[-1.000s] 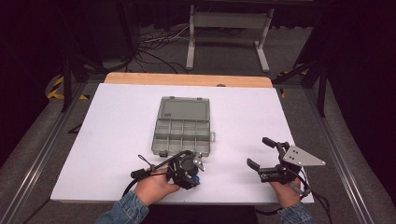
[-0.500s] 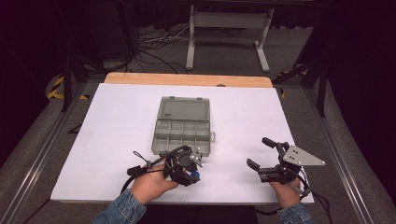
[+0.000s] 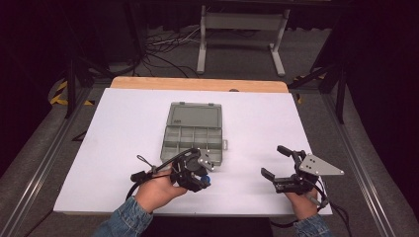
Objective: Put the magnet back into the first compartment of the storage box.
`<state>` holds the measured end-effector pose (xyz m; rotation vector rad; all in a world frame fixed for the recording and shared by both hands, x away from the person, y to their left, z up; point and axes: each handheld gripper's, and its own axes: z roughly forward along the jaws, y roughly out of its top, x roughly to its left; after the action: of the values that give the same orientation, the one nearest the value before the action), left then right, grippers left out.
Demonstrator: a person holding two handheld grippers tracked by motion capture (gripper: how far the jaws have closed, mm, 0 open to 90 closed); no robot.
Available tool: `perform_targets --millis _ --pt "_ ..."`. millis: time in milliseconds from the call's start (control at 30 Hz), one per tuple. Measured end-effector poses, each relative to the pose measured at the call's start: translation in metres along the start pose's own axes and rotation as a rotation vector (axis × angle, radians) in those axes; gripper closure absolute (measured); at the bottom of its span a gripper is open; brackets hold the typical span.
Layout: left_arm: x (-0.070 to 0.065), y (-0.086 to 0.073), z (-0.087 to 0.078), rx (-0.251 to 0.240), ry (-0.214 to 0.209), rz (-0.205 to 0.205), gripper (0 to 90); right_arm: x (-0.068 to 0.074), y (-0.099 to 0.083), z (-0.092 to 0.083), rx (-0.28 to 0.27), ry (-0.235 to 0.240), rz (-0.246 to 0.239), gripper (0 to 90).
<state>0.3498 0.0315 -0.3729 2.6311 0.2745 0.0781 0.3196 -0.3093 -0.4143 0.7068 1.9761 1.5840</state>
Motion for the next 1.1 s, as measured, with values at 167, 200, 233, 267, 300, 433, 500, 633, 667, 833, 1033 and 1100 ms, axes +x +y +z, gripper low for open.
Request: perform_targets --millis 167,200,233,267,300,433,500,633,667,833,1033,1100 --pt "0.005 0.002 -0.007 -0.007 0.017 -0.001 62.3 0.000 0.000 0.000 0.001 0.002 0.000 6.2" --pt "0.006 0.002 -0.009 -0.006 0.026 -0.007 62.3 0.000 0.000 0.000 0.000 0.002 0.001 6.2" --pt "0.008 0.002 -0.010 -0.005 0.031 -0.010 62.3 0.000 0.000 0.000 0.000 0.002 0.001 6.2" --pt "0.010 0.002 -0.012 -0.006 0.036 -0.012 62.3 0.000 0.000 0.000 0.000 0.002 0.001 6.2" --pt "0.012 0.002 -0.013 -0.004 0.041 -0.008 62.3 0.000 0.000 0.001 0.002 0.003 0.000 6.2" --pt "0.020 0.001 -0.017 -0.002 0.061 -0.028 62.3 0.001 0.000 0.001 0.004 0.005 -0.002 6.2" --pt "0.025 0.001 -0.020 -0.003 0.062 -0.035 62.3 0.001 0.000 0.001 0.003 0.004 -0.003 6.2" --pt "0.033 0.000 -0.024 0.002 0.077 -0.055 62.3 0.001 0.000 0.001 0.003 0.004 -0.002 6.2" --pt "0.036 -0.001 -0.025 0.002 0.080 -0.056 62.3 0.001 0.000 0.001 0.005 0.003 -0.002 6.2" --pt "0.049 -0.003 -0.032 -0.004 0.094 -0.084 62.3 0.001 0.000 0.001 0.004 0.004 -0.002 6.2" --pt "0.061 -0.006 -0.038 -0.016 0.109 -0.116 62.3 0.000 0.000 0.001 0.004 0.005 -0.002 6.2" --pt "0.065 -0.007 -0.040 -0.018 0.112 -0.127 62.3 0.000 0.000 0.001 0.005 0.005 -0.002 6.2"
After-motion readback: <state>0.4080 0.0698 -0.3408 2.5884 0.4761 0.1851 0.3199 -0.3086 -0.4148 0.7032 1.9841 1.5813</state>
